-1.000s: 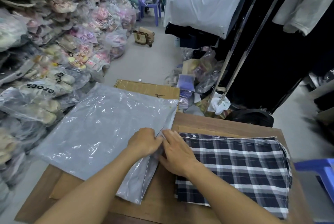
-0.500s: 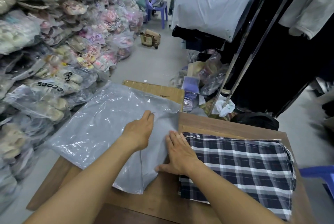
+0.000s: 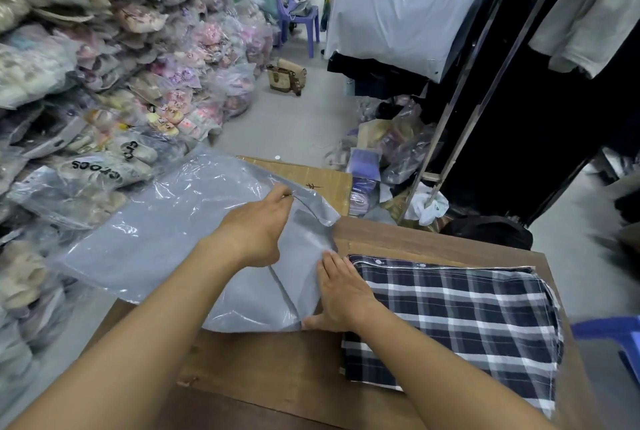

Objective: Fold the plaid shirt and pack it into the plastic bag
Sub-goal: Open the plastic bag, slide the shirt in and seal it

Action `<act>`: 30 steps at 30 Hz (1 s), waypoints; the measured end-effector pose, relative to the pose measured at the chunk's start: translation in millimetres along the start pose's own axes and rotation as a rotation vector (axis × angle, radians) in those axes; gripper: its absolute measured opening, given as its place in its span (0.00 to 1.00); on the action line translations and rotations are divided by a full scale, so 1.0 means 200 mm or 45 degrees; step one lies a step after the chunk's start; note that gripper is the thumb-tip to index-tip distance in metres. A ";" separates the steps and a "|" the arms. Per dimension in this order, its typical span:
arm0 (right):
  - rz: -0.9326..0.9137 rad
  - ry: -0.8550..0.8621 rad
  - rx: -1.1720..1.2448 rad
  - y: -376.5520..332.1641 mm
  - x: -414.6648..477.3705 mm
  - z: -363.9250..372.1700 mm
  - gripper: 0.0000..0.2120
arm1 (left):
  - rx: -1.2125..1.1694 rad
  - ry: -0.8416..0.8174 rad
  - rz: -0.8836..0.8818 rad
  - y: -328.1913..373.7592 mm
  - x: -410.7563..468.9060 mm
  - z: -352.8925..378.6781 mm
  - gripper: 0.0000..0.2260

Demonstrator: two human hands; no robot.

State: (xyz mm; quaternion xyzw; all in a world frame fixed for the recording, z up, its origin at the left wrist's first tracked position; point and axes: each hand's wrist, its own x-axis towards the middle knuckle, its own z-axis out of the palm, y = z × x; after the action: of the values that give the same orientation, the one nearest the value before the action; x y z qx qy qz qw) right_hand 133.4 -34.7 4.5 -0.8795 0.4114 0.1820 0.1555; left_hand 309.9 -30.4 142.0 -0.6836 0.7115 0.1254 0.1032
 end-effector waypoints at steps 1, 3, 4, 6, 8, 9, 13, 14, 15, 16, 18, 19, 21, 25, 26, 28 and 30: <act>-0.004 -0.002 0.003 0.00 0.00 0.00 0.60 | 0.013 -0.009 0.017 0.02 0.00 0.01 0.28; -0.007 -0.018 0.029 0.00 -0.01 -0.01 0.61 | 0.019 -0.031 0.016 0.04 0.01 0.05 0.27; -0.010 -0.025 0.051 0.00 -0.02 -0.02 0.60 | 0.013 -0.034 0.003 0.05 0.01 0.07 0.25; -0.047 0.007 0.084 0.01 -0.04 -0.05 0.53 | -0.006 -0.041 -0.019 0.05 0.02 0.11 0.23; -0.118 0.160 0.067 0.03 -0.08 -0.08 0.35 | -0.022 -0.060 -0.010 0.05 0.02 0.15 0.24; -0.156 0.223 0.033 0.05 -0.10 -0.11 0.25 | -0.041 -0.072 -0.002 0.06 0.02 0.17 0.24; -0.340 0.140 -0.271 0.12 -0.19 -0.17 0.14 | -0.137 -0.106 0.033 0.08 0.03 0.22 0.26; -0.356 0.110 -0.321 0.13 -0.21 -0.17 0.13 | -0.157 -0.112 0.035 0.09 0.03 0.23 0.27; -0.361 0.090 -0.345 0.15 -0.22 -0.16 0.13 | -0.177 -0.121 0.035 0.10 0.04 0.23 0.27; -0.360 0.075 -0.361 0.15 -0.23 -0.15 0.13 | -0.196 -0.132 0.034 0.10 0.04 0.24 0.27; -0.368 0.088 -0.406 0.16 -0.24 -0.11 0.16 | -0.218 -0.141 0.037 0.12 0.04 0.26 0.28; -0.369 0.106 -0.429 0.17 -0.24 -0.10 0.16 | -0.226 -0.142 0.045 0.12 0.05 0.28 0.28; -0.355 0.124 -0.446 0.17 -0.23 -0.09 0.15 | -0.241 -0.148 0.062 0.12 0.05 0.30 0.28; -0.351 0.077 -0.409 0.16 -0.23 -0.15 0.11 | -0.273 -0.161 0.063 0.13 0.05 0.31 0.30; -0.349 0.065 -0.377 0.16 -0.24 -0.17 0.10 | -0.285 -0.166 0.066 0.13 0.05 0.32 0.31; -0.341 0.067 -0.294 0.16 -0.25 -0.23 0.09 | -0.311 -0.186 0.072 0.13 0.05 0.32 0.34; -0.323 0.132 -0.180 0.16 -0.26 -0.29 0.09 | -0.353 -0.228 0.082 0.14 0.05 0.32 0.38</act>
State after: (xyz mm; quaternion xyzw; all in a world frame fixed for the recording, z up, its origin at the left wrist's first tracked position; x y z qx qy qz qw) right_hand 88.9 -43.4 75.6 -0.9413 0.2907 0.1439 0.0934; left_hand 280.6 -17.7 78.7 -0.6542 0.6970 0.2859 0.0667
